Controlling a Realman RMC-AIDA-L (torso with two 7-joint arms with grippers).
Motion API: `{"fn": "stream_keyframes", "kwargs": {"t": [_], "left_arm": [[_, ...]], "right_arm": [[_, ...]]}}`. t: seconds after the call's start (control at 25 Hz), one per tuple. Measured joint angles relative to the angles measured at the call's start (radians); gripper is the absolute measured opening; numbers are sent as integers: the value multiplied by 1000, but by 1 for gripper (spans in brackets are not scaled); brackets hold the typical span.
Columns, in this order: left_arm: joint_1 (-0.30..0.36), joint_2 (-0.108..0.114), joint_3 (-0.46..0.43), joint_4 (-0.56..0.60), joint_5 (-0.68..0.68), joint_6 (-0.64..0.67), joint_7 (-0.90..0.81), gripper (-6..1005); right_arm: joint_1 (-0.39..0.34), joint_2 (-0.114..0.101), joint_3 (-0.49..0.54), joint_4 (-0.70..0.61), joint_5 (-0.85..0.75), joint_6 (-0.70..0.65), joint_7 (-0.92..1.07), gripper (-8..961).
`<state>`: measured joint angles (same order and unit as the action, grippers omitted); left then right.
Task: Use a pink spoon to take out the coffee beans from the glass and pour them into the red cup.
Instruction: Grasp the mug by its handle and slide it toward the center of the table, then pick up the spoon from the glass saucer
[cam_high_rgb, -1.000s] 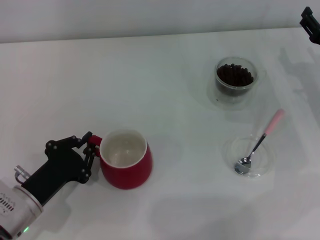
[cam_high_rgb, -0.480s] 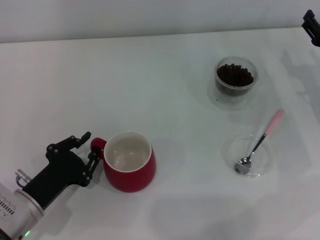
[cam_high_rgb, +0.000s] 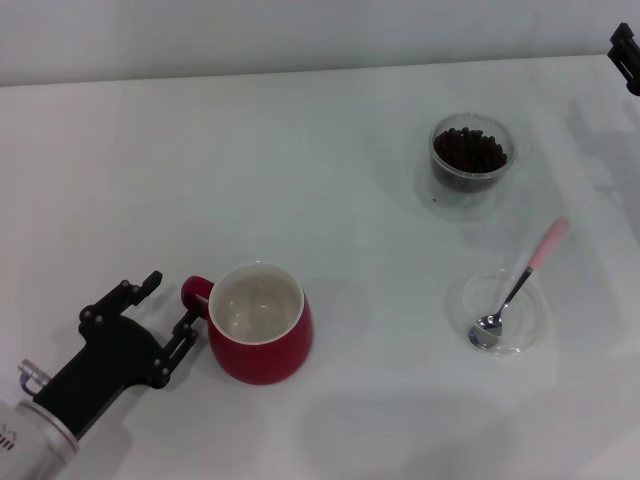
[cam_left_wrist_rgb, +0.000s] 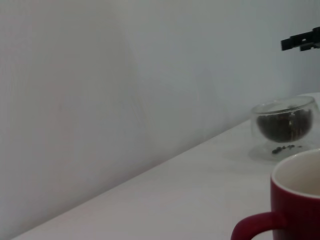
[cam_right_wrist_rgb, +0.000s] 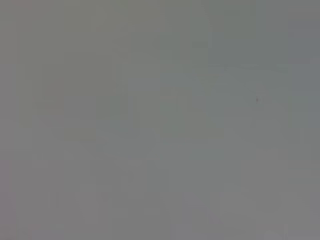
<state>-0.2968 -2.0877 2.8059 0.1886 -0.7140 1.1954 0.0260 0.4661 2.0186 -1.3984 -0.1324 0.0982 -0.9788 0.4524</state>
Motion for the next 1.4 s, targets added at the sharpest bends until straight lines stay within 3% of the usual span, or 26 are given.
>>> {"fn": "stream_keyframes", "kwargs": {"t": [0.4,0.76,0.84,0.92,1.08,1.28,1.4], "left_arm": [[68,3,-11,0,-33,59,-1,552],[179,2,-15,0,-255,238,-17,554],[195,1,-15,1,-367,265,-87,554],[195,2,-15,-1,-415,271,-166,554],[191,4,-14,-9,-526,270,-316,555],[188,4,-14,-11,-603,268,-327,555],[181,3,-14,-11,-622,266,-325,555]], "right_arm": [[0,0,-1,-2,0,0,20,865],[-63,-28,-10,-14,-12,-15,245,865],[-89,-37,-42,-15,-12,-41,312,865],[-116,-53,-100,-14,-12,-70,394,865],[-157,-110,-279,-1,-13,-132,622,865],[-168,-195,-540,38,-27,-228,890,865],[-141,-225,-619,112,-95,-309,1000,865]]}}
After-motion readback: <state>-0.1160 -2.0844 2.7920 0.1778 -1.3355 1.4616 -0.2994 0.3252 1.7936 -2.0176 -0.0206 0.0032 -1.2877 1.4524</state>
